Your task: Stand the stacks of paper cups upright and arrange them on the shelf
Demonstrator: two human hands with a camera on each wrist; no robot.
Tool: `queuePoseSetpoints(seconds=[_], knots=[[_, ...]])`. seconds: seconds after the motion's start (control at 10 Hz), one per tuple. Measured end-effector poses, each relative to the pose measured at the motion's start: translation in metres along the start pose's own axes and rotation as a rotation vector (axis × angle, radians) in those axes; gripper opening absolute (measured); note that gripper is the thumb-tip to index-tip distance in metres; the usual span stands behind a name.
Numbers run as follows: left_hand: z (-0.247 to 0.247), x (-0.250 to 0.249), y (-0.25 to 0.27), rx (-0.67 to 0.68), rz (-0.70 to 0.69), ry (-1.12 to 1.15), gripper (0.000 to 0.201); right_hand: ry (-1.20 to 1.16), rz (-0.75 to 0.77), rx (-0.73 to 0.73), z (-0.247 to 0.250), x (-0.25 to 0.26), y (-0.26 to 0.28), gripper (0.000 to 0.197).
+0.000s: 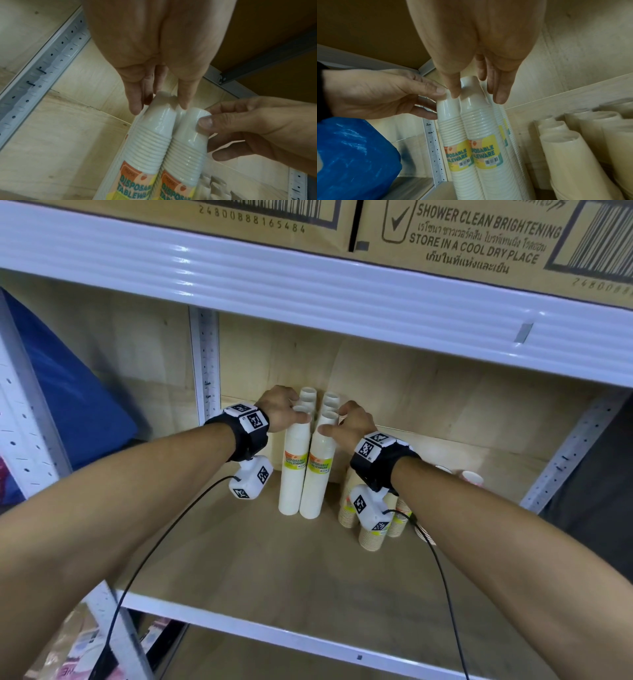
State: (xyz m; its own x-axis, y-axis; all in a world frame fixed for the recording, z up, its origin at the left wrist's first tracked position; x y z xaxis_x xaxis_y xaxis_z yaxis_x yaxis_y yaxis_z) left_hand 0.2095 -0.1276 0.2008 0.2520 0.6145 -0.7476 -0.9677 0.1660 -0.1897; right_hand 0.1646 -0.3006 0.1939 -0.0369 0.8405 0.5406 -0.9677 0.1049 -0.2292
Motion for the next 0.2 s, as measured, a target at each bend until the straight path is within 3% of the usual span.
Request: queuePoseSetpoints(seconds=[0.1, 0.2], knots=[[0.004, -0.006, 0.005, -0.041, -0.003, -0.025, 0.074, -0.043, 0.007, -0.039, 0.004, 0.000, 0.005, 0.053], [0.006, -0.013, 0.021, -0.199, -0.090, -0.016, 0.074, -0.149, -0.003, -0.076, -0.001, -0.007, 0.016, 0.040]])
Point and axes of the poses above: each hand's wrist, its own y-axis away from the middle knuckle, its own z-axis out of the back of the hand, x = y × z, the point moved 2 cm from there along -y, towards the middle knuckle, and after that the axes turned 8 degrees about y, right-handed, at the moved point
